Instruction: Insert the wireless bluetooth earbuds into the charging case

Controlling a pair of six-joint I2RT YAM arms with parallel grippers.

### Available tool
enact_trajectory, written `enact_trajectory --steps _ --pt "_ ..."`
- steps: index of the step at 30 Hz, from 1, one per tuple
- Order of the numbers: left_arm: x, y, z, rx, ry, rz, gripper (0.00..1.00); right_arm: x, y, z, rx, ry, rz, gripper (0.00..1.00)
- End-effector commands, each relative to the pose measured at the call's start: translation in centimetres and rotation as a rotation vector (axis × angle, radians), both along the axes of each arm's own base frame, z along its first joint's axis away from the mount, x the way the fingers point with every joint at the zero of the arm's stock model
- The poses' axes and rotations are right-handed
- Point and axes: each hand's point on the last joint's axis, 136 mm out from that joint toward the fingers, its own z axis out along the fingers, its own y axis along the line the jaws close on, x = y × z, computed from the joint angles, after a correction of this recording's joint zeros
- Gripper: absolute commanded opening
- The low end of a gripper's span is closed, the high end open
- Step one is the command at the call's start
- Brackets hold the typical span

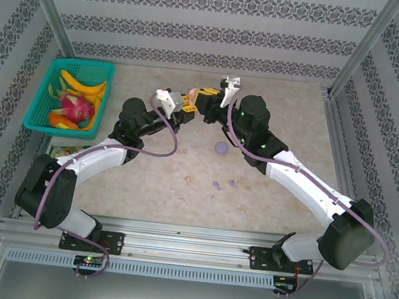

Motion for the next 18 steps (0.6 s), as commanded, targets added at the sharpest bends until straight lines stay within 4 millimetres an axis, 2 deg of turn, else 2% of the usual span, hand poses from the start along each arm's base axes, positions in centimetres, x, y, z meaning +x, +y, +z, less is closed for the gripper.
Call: enact_trajectory --steps 1,11,18 --pt "-1.2 -0.7 3.0 -0.038 -0.057 -0.048 0.0 0.4 0.2 0.0 0.024 -0.004 0.013 0.21" --pt "-1.2 -0.9 3.1 -0.038 -0.057 -0.055 0.0 0.5 0.6 -0.2 0.025 0.006 0.031 0.21" --pt "-1.2 -0.8 3.3 -0.04 -0.06 -0.049 0.0 0.3 0.7 -1.2 0.0 0.018 0.045 0.21"
